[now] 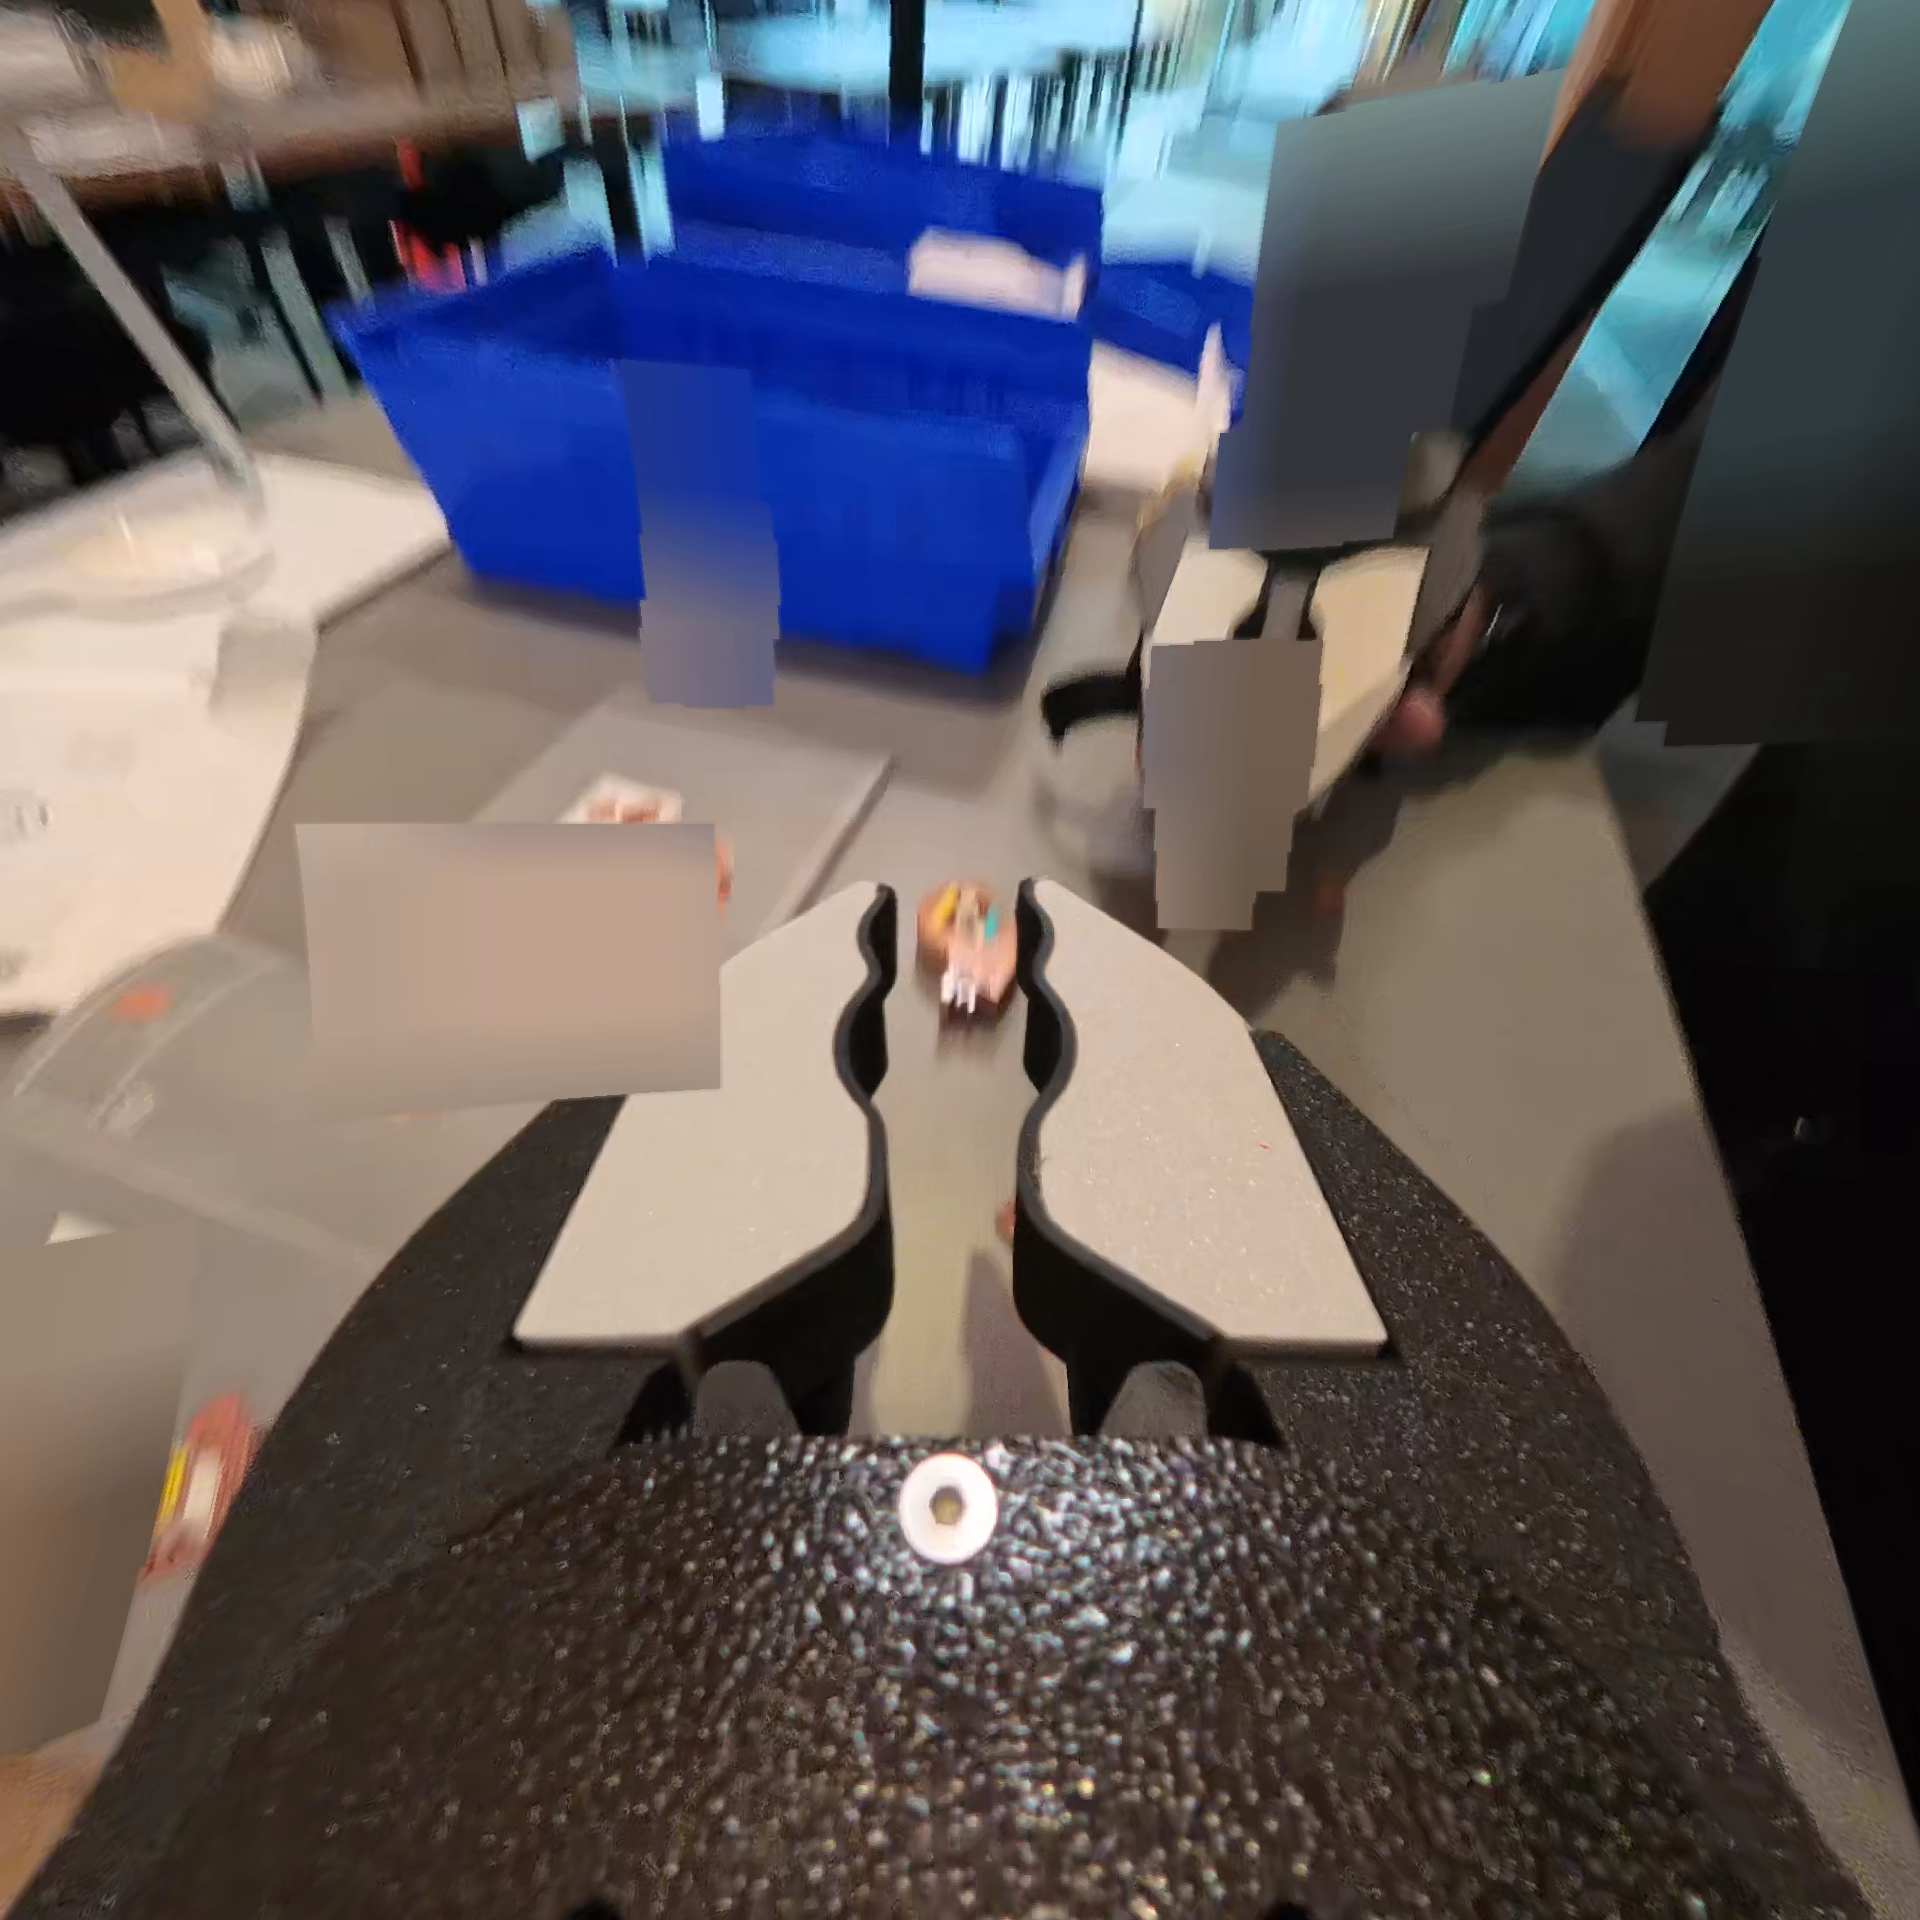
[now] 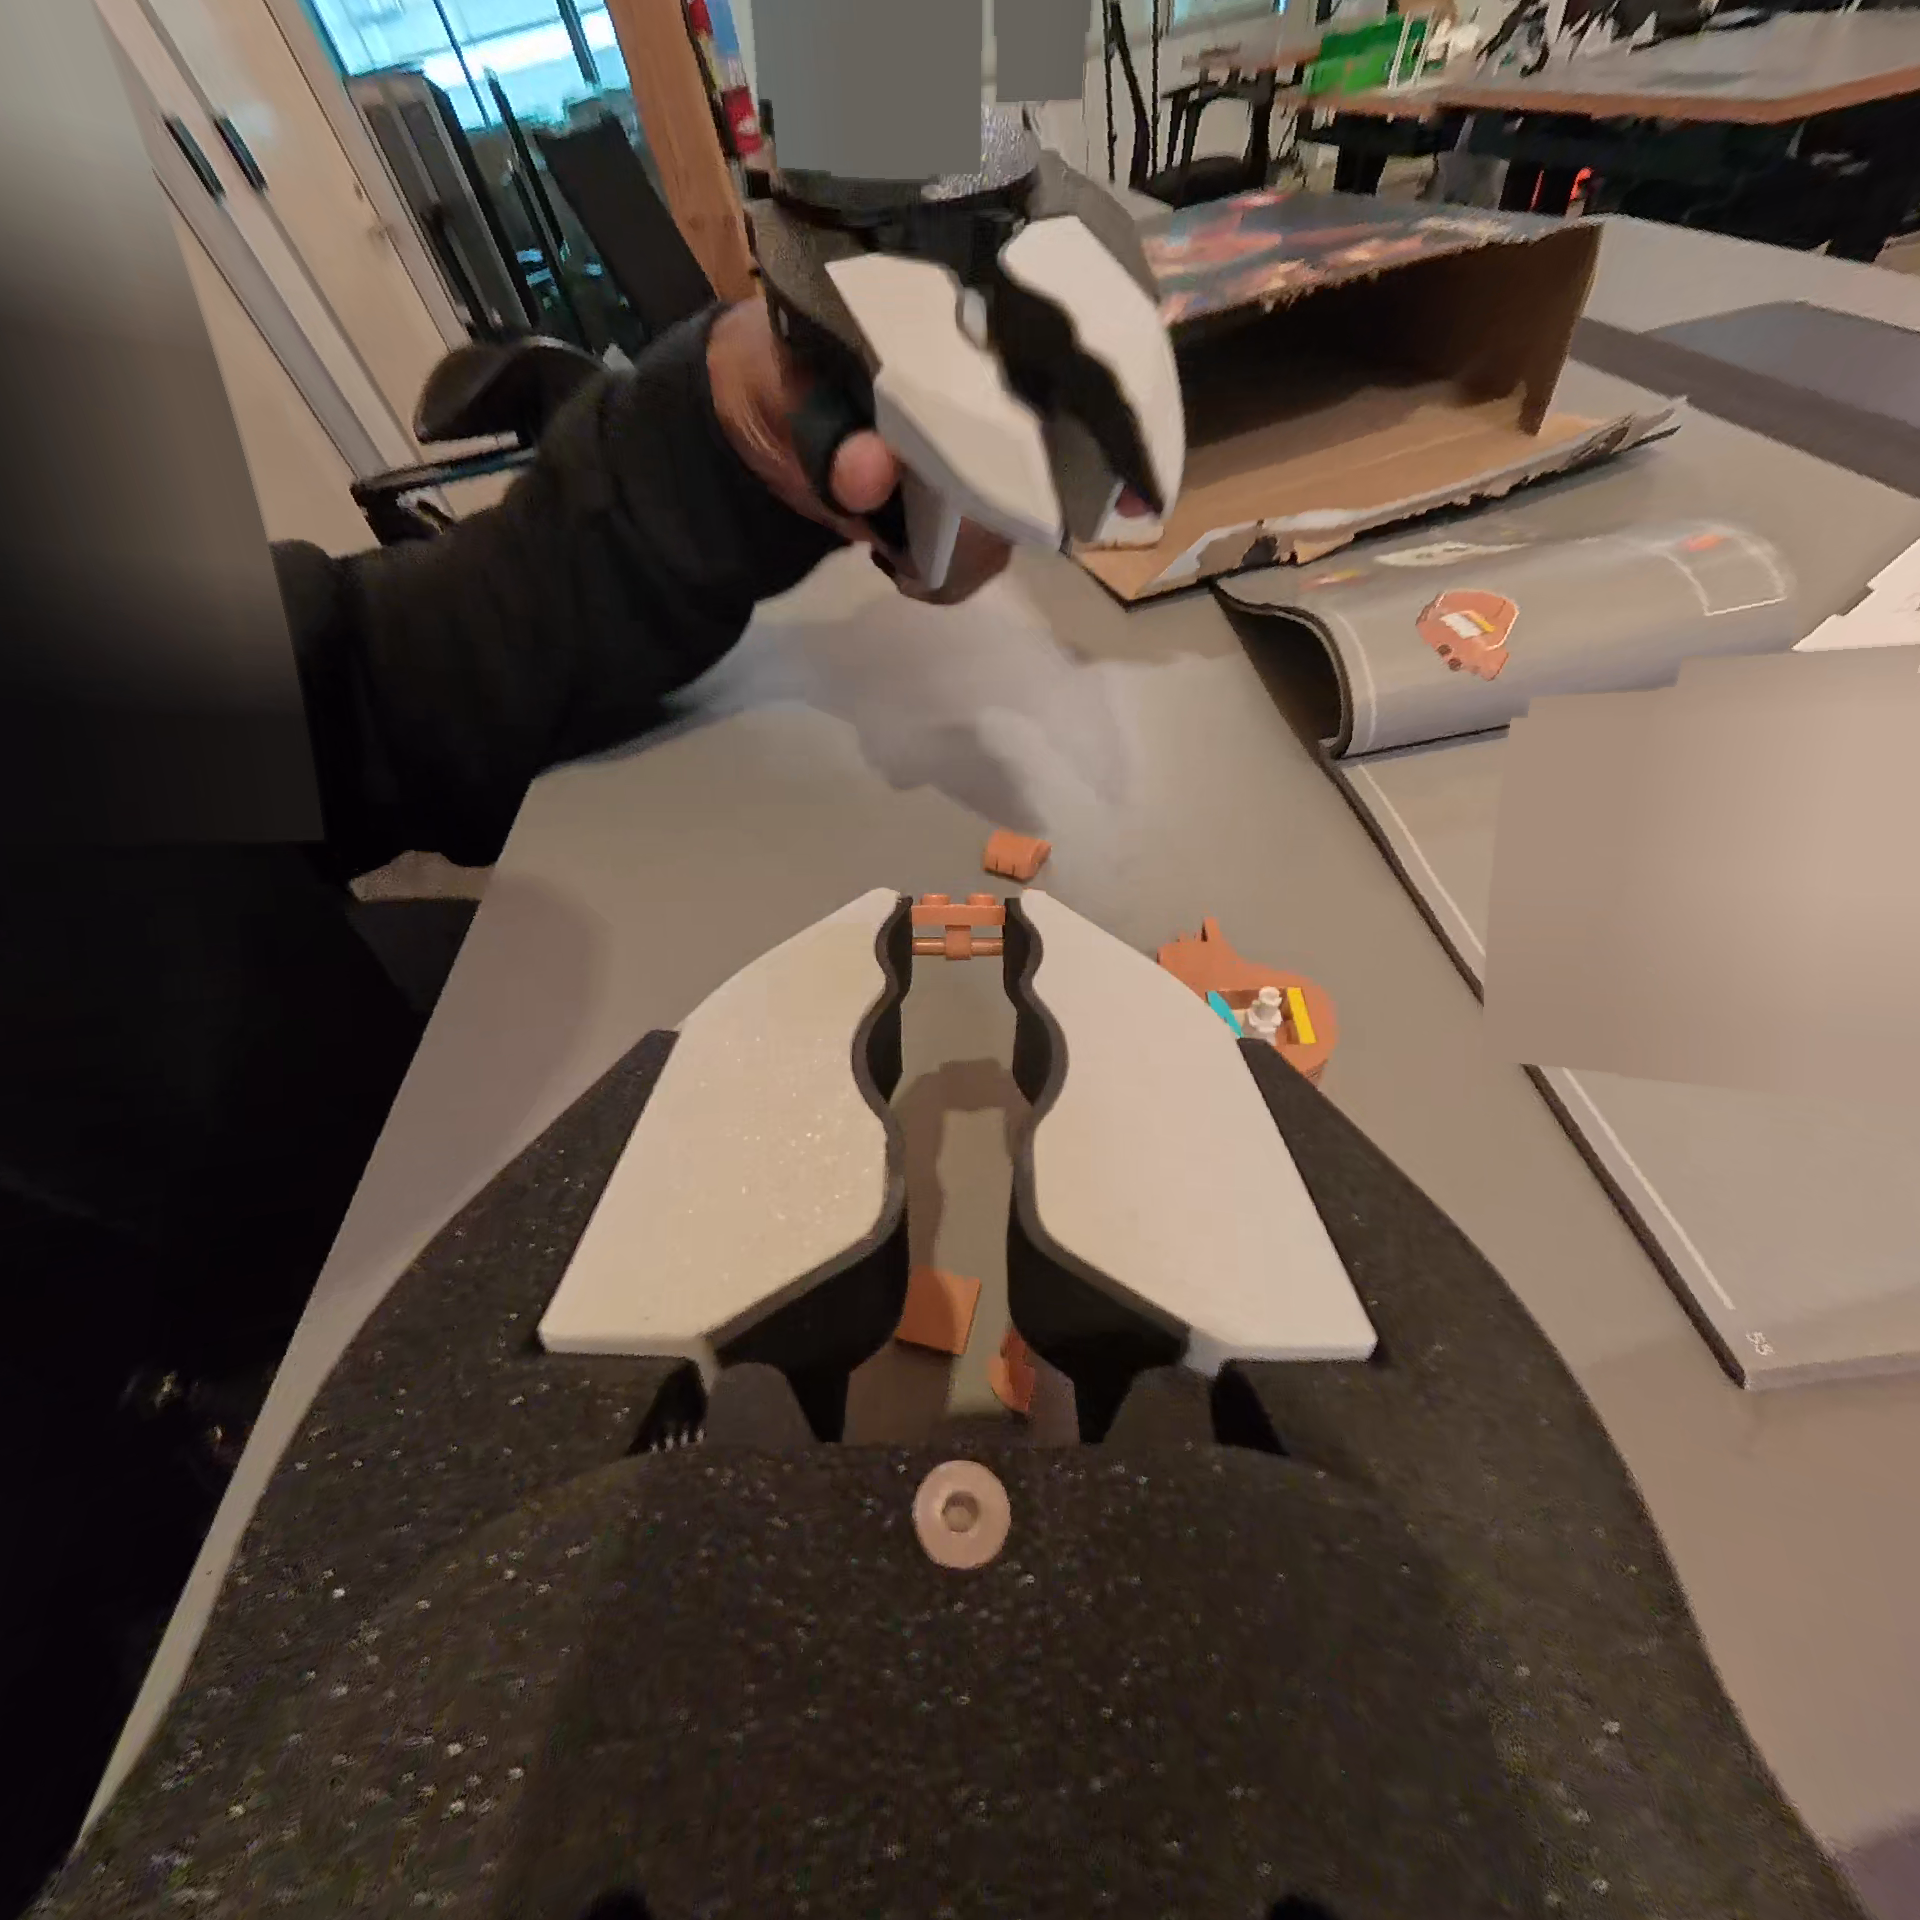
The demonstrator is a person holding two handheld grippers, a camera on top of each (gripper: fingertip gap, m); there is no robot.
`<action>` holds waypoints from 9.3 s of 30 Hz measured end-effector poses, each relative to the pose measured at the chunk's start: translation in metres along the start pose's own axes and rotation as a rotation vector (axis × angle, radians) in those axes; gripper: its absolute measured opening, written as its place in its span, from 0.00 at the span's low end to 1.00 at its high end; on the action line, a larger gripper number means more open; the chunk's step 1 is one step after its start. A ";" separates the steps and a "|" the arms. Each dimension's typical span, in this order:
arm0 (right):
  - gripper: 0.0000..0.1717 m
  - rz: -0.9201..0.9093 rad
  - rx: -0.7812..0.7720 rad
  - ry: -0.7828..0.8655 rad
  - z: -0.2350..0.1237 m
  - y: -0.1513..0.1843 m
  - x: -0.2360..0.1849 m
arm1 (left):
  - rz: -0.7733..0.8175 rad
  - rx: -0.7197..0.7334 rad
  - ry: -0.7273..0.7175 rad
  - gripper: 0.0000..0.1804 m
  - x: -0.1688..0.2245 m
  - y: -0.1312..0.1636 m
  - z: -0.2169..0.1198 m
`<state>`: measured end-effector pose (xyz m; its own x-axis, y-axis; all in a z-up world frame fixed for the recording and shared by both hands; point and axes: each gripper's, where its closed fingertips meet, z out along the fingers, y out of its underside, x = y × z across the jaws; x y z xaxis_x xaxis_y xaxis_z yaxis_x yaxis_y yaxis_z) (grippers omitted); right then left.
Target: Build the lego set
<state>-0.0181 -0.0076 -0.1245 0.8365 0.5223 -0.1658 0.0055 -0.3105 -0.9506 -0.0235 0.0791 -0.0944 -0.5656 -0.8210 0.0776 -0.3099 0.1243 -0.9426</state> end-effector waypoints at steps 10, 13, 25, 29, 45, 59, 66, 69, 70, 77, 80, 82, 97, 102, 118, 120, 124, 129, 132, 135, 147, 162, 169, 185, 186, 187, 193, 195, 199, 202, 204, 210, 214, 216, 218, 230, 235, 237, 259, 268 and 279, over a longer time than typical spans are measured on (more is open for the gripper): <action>0.10 -0.002 -0.091 -0.018 0.006 0.014 -0.002 | 0.181 -0.472 0.029 0.18 0.023 0.103 0.010; 0.10 0.003 -0.096 -0.020 0.006 0.015 -0.002 | 0.203 -0.497 0.025 0.15 0.023 0.106 0.016; 0.10 -0.023 -0.379 0.037 0.017 0.053 0.000 | -0.097 -0.247 0.147 0.10 0.042 0.065 0.041; 0.10 -0.002 -0.473 0.054 0.018 0.066 0.002 | -0.235 -0.070 0.226 0.10 0.047 0.038 0.043; 0.19 -0.106 -0.109 0.142 0.008 0.004 0.007 | -0.541 0.446 0.395 0.10 0.045 -0.028 0.035; 0.13 -0.079 0.140 0.280 -0.003 -0.037 0.014 | -0.746 0.676 0.458 0.10 0.053 -0.050 0.056; 0.10 -0.098 0.166 0.333 -0.005 -0.041 0.017 | -0.712 0.651 0.411 0.10 0.055 -0.049 0.060; 0.09 -0.107 0.164 0.351 -0.006 -0.041 0.019 | -0.697 0.650 0.381 0.10 0.054 -0.048 0.061; 0.09 -0.110 0.162 0.356 -0.006 -0.041 0.020 | -0.694 0.649 0.370 0.10 0.053 -0.048 0.061; 0.03 -0.153 0.148 0.408 -0.009 -0.040 0.023 | -0.650 0.641 0.326 0.10 0.055 -0.048 0.063; 0.00 -0.139 0.154 0.403 -0.010 -0.039 0.024 | -0.641 0.642 0.317 0.10 0.055 -0.048 0.063; 0.00 -0.143 0.148 0.396 -0.010 -0.038 0.024 | -0.650 0.645 0.310 0.10 0.053 -0.048 0.062; 0.14 -0.812 0.022 0.644 -0.008 -0.038 0.026 | -0.970 0.643 0.368 0.10 0.038 -0.033 0.066; 0.13 -0.855 -0.010 0.668 -0.002 -0.035 0.031 | -1.047 0.641 0.371 0.10 0.035 -0.027 0.066; 0.11 -0.723 0.075 0.402 -0.012 -0.035 0.013 | -0.910 0.532 0.442 0.10 0.053 -0.031 0.068; 0.11 -0.689 0.088 0.360 -0.013 -0.035 0.010 | -0.851 0.512 0.442 0.10 0.057 -0.032 0.067; 0.10 -0.643 0.093 0.276 -0.013 -0.032 0.002 | -0.685 0.439 0.418 0.09 0.062 -0.030 0.065; 0.10 -0.666 0.066 0.214 -0.013 -0.023 -0.005 | -0.466 0.284 0.407 0.09 0.071 -0.018 0.063; 0.10 -0.666 0.063 0.175 -0.012 -0.021 -0.010 | -0.461 0.247 0.472 0.08 0.077 -0.015 0.061; 0.10 -0.668 0.062 0.140 -0.010 -0.019 -0.016 | -0.449 0.218 0.517 0.08 0.082 -0.012 0.057; 0.10 -0.699 0.028 0.064 -0.005 -0.009 -0.029 | -0.354 0.105 0.568 0.14 0.094 0.001 0.059; 0.08 -0.790 0.033 0.312 -0.009 -0.022 -0.009 | -0.492 0.290 0.510 0.09 0.072 -0.020 0.056; 0.06 -0.866 0.040 0.432 -0.009 -0.029 -0.004 | -0.525 0.296 0.491 0.09 0.071 -0.020 0.061; 0.02 -0.923 0.053 0.291 -0.015 -0.027 -0.018 | -0.492 0.188 0.571 0.09 0.089 -0.010 0.061; 0.02 -0.930 0.055 0.285 -0.015 -0.027 -0.019 | -0.501 0.190 0.581 0.09 0.090 -0.011 0.060; 0.02 -0.937 0.057 0.279 -0.014 -0.026 -0.020 | -0.511 0.195 0.591 0.09 0.090 -0.012 0.060; 0.02 -0.974 0.061 0.290 -0.014 -0.027 -0.022 | -0.514 0.195 0.604 0.09 0.093 -0.012 0.060; 0.02 -0.978 0.062 0.290 -0.014 -0.027 -0.022 | -0.515 0.192 0.606 0.09 0.094 -0.012 0.061; 0.03 -0.914 0.046 0.283 -0.013 -0.025 -0.017 | -0.483 0.193 0.567 0.09 0.090 -0.012 0.062; 0.13 -0.675 -0.071 0.159 -0.008 -0.006 -0.009 | -0.356 0.144 0.440 0.09 0.078 -0.002 0.064; 0.19 -0.490 -0.205 0.070 -0.007 0.015 -0.003 | -0.257 0.127 0.355 0.09 0.068 0.001 0.060; 0.20 -0.351 -0.443 0.017 -0.001 0.057 0.002 | -0.172 0.095 0.266 0.09 0.059 0.005 0.056; 0.19 -0.348 -0.507 0.034 0.006 0.067 0.000 | -0.144 0.073 0.247 0.09 0.059 0.009 0.059; 0.18 -0.332 -0.523 0.039 0.008 0.070 -0.001 | -0.140 0.071 0.244 0.09 0.059 0.009 0.060; 0.16 -0.322 -0.538 0.047 0.010 0.073 0.000 | -0.139 0.069 0.242 0.09 0.060 0.009 0.060; 0.09 -0.196 -0.209 0.037 0.002 0.024 0.004 | -0.223 0.130 0.310 0.09 0.062 0.005 0.057; 0.09 -0.088 0.021 -0.021 -0.009 -0.013 -0.002 | -0.288 0.227 0.353 0.09 0.062 -0.007 0.053; 0.09 -0.068 0.053 -0.028 -0.010 -0.017 -0.003 | -0.284 0.242 0.351 0.09 0.062 -0.009 0.054; 0.09 0.053 0.070 -0.109 -0.008 -0.016 -0.009 | -0.232 0.213 0.379 0.09 0.073 -0.007 0.056; 0.09 0.051 0.064 -0.112 -0.008 -0.015 -0.009 | -0.239 0.183 0.394 0.09 0.076 -0.004 0.057; 0.09 0.030 0.052 -0.098 -0.007 -0.014 -0.009 | -0.237 0.159 0.391 0.10 0.077 -0.001 0.059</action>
<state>-0.0218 -0.0134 -0.1082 0.7783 0.5892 -0.2170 -0.0495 -0.2869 -0.9567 -0.0218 -0.0167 -0.1064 -0.7477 -0.5416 0.3841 -0.3619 -0.1527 -0.9196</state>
